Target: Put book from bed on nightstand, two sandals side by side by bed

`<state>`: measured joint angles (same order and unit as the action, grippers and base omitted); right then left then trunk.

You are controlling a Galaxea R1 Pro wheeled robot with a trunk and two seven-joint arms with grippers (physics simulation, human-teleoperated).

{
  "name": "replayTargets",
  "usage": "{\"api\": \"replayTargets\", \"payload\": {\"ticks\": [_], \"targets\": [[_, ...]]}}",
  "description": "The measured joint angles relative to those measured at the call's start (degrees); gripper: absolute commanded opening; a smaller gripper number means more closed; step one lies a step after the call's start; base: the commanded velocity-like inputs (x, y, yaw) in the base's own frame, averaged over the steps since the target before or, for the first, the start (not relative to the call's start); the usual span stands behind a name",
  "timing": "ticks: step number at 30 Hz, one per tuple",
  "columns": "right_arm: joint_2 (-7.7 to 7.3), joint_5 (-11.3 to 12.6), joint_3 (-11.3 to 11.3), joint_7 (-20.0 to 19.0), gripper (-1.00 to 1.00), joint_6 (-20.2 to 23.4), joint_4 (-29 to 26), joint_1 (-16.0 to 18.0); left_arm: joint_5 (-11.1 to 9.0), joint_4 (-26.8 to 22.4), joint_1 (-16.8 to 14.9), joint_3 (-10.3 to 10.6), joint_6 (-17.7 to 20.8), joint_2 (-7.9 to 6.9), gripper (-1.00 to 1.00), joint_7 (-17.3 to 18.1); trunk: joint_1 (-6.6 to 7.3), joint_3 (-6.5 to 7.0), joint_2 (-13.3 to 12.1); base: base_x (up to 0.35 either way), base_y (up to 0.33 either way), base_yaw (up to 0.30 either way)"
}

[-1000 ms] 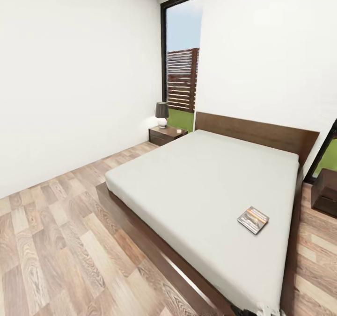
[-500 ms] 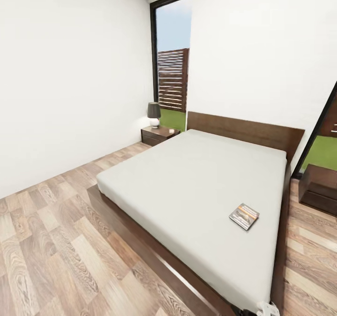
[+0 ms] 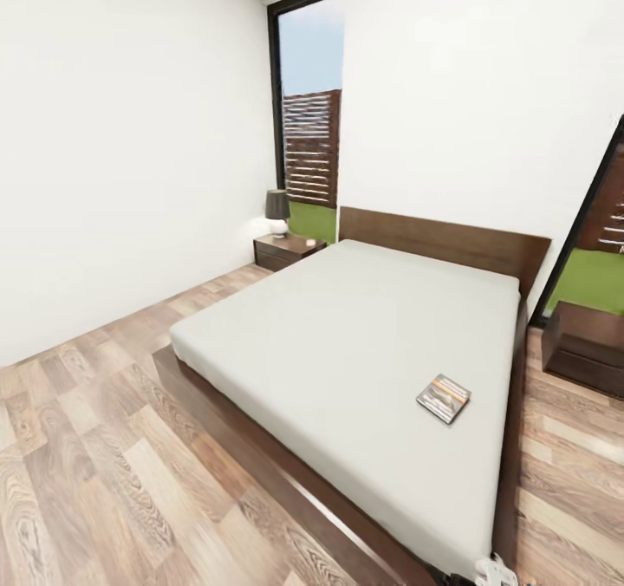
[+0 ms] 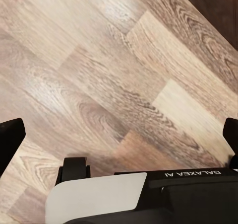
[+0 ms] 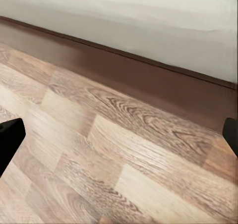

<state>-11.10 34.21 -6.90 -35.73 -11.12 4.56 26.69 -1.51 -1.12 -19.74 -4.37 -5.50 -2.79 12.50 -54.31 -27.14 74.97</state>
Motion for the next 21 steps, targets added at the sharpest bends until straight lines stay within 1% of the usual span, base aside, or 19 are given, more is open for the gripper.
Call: {"api": "replayTargets", "payload": {"ticks": [21], "targets": [[0.00, 0.00, 0.00, 0.00, 1.00, 0.00, -0.01, 0.00, 0.00, 0.00, -0.01, 0.02, -0.01, 0.00, 1.00, 0.00, 0.00, 0.00, 0.00, 0.000, 0.000, -0.297]]}}
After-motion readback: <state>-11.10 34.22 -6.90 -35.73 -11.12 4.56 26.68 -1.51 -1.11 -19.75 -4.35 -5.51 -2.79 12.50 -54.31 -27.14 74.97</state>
